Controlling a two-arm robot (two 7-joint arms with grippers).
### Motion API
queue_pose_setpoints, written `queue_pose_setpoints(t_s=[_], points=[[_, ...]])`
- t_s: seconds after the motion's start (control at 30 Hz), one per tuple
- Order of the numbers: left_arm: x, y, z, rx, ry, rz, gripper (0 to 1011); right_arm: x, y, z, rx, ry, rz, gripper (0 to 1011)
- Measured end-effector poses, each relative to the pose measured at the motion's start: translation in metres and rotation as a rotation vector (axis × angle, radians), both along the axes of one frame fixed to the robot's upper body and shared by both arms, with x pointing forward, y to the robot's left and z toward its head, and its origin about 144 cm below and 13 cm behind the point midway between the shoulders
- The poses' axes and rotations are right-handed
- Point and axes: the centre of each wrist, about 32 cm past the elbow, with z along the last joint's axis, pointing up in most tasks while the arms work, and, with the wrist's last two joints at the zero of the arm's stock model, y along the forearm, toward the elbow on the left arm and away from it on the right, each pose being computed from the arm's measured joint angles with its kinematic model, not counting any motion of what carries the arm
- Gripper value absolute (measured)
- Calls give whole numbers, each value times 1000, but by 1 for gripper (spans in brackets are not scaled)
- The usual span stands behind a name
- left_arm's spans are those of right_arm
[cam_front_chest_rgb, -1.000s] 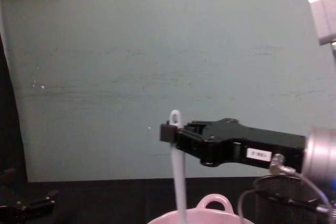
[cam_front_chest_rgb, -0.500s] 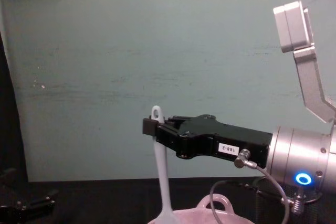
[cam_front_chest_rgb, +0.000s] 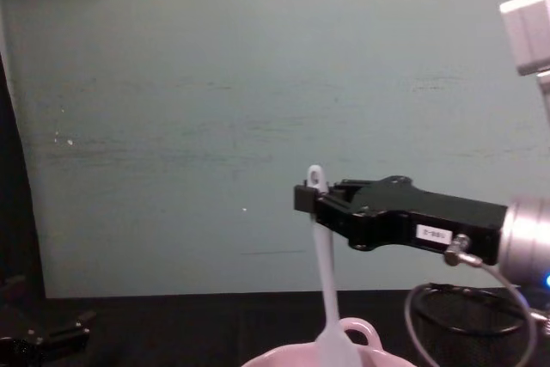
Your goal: Use the one hand to pick up the spoon and stir the clear water in the bowl.
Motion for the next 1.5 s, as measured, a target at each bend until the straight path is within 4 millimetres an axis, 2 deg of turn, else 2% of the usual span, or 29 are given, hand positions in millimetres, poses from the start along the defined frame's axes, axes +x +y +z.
queue_pose_setpoints(t_s=[0.27,0.53,0.87,1.03,1.2,1.5], points=[[0,0,0,0,0,0,1005,-19,-13,-2,-3,14,-2,119],[0,0,0,0,0,0,1005,-27,-3,-8,19,31,51,119],[0,0,0,0,0,0,1005,-13,28,-12,53,16,111,119],[0,0,0,0,0,0,1005,-2,33,-14,49,5,92,119],[0,0,0,0,0,0,1005,2,30,-14,40,-4,55,119],[0,0,0,0,0,0,1005,-1,8,-11,28,-26,-23,119]])
